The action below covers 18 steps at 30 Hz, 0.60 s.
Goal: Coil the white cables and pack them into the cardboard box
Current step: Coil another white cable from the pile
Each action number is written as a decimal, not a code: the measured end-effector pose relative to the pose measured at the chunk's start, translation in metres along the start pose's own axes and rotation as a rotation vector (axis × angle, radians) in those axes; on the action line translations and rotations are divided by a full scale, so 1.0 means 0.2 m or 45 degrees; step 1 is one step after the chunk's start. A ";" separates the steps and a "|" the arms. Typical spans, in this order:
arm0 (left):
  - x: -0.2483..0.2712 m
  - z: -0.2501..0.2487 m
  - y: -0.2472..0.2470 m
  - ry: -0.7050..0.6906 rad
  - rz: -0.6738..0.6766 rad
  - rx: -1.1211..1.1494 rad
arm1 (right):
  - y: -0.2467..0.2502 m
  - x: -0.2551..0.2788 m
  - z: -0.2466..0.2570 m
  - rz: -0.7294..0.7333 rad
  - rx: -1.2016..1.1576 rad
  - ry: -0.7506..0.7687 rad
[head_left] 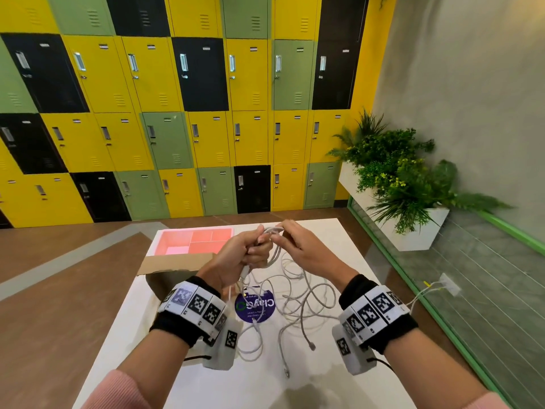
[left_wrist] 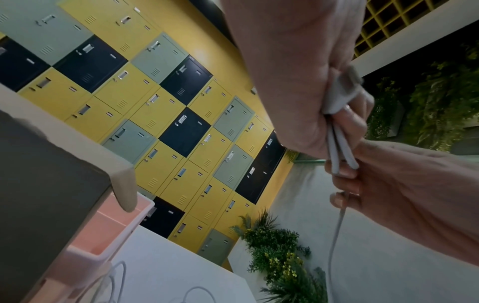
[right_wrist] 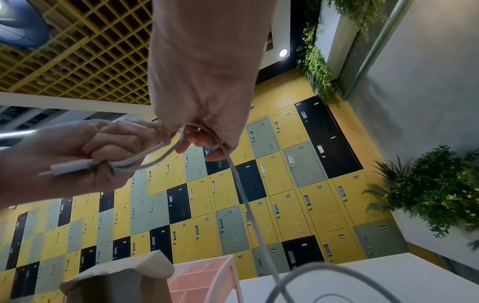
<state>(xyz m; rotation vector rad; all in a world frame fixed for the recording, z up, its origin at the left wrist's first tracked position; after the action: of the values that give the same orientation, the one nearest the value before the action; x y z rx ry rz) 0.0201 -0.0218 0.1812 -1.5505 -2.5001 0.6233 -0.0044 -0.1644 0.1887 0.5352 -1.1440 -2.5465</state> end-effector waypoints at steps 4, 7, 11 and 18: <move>0.01 0.00 0.00 0.006 -0.017 0.022 | 0.00 0.00 0.02 -0.007 0.060 0.001; 0.01 0.01 0.01 0.003 -0.071 0.018 | -0.01 0.00 0.03 -0.027 0.108 -0.021; 0.01 0.04 0.01 -0.014 -0.151 0.043 | 0.00 0.00 0.01 -0.059 0.008 -0.036; 0.00 0.03 -0.03 -0.023 -0.041 0.144 | -0.01 0.03 0.00 0.043 -0.333 -0.066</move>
<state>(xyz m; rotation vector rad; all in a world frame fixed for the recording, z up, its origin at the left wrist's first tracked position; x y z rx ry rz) 0.0133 -0.0251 0.1778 -1.4691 -2.4506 0.7635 -0.0096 -0.1656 0.1867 0.3837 -0.8097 -2.6392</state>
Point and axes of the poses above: each hand's wrist, its own x-axis away from the middle knuckle, its own y-axis out of the back of the hand, z = x × y, the point moved 3 cm from there along -x, towards the middle knuckle, and after that the axes turned 15 degrees about z, right-handed, at the moved point
